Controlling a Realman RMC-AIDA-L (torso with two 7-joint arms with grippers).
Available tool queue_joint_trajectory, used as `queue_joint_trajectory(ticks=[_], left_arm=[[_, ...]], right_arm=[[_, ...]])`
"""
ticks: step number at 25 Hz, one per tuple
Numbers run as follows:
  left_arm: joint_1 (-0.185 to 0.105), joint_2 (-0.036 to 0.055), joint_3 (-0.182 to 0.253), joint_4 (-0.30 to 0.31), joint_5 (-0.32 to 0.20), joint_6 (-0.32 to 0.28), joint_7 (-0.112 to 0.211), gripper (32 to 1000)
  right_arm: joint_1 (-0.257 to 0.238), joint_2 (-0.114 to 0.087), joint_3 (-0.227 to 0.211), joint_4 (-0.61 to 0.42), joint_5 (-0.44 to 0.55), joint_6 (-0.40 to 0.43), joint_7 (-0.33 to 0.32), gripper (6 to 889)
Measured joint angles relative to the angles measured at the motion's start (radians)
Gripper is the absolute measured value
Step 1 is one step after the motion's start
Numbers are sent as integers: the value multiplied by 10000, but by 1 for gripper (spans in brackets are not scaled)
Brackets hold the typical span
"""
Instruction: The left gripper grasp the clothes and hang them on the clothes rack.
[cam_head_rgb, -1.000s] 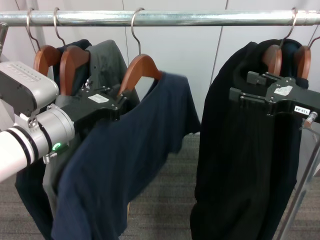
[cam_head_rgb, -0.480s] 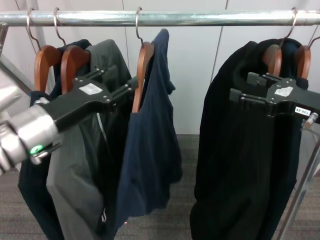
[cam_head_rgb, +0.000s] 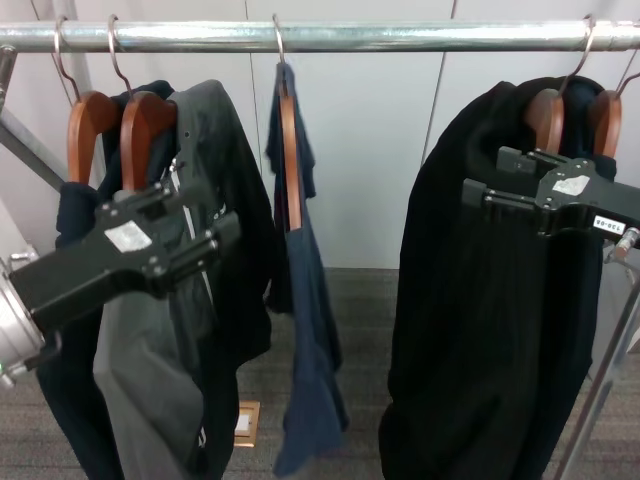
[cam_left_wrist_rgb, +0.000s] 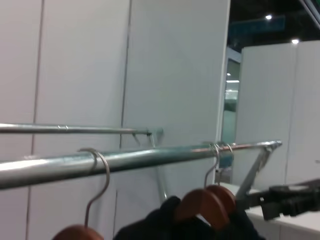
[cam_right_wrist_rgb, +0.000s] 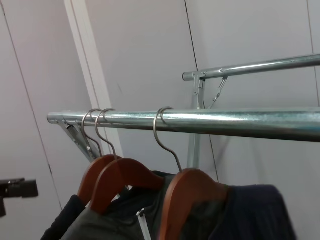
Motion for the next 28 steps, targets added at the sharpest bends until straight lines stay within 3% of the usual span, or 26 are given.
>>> queue_joint_trajectory(ticks=[4,17,28], left_arm=[[62,-62,-13,-37,296,40,26,644],[73,-143,-136,-130,231,421,40,643],[68,-158,-267,-121,227,698,70,643]], right_arm=[[-1,8,-54,0,-28,-1,-34,818],[-1,31,-127,-1,-73,-2,-60,818],[-26,18,-171,-15,-39,-401,-61,818]])
